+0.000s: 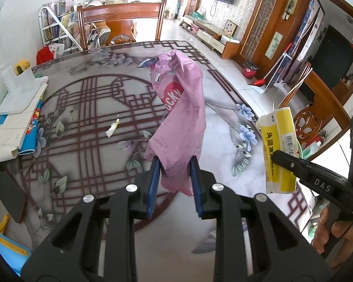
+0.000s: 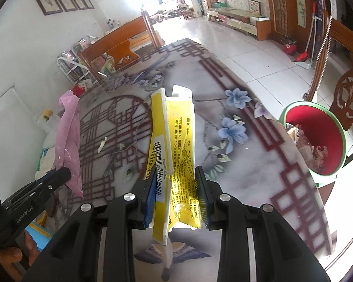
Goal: Collect trash
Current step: 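Carry the pink bag and yellow package toward the red bin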
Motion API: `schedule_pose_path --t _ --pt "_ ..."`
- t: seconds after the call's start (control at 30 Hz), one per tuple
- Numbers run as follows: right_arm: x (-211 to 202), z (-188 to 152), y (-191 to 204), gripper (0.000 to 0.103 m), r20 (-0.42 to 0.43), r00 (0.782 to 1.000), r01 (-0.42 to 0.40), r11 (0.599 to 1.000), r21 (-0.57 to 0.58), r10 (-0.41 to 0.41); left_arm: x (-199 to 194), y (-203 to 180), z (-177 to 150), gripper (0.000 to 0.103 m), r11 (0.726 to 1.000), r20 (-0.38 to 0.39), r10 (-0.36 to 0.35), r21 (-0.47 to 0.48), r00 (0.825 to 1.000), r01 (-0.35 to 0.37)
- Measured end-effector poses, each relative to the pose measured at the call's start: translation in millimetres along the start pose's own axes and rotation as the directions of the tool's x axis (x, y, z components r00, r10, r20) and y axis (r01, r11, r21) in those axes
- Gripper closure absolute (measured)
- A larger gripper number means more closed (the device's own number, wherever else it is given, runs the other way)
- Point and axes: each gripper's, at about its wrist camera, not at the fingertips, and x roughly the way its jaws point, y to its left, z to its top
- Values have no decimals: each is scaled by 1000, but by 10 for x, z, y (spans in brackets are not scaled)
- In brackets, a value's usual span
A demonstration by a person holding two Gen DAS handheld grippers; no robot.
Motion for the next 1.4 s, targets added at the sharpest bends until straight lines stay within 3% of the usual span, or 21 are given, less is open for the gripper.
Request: schedule_pose_path --t 1.0,1.4 --pt "-180 274 -922 73 -1 1000 24 1000 15 -24 281 -916 107 78 1000 -15 -12 28 1000 12" --pt "-242 389 -1685 73 -8 998 66 993 96 -66 687 -1685 210 78 992 -72 -66 100 995 73"
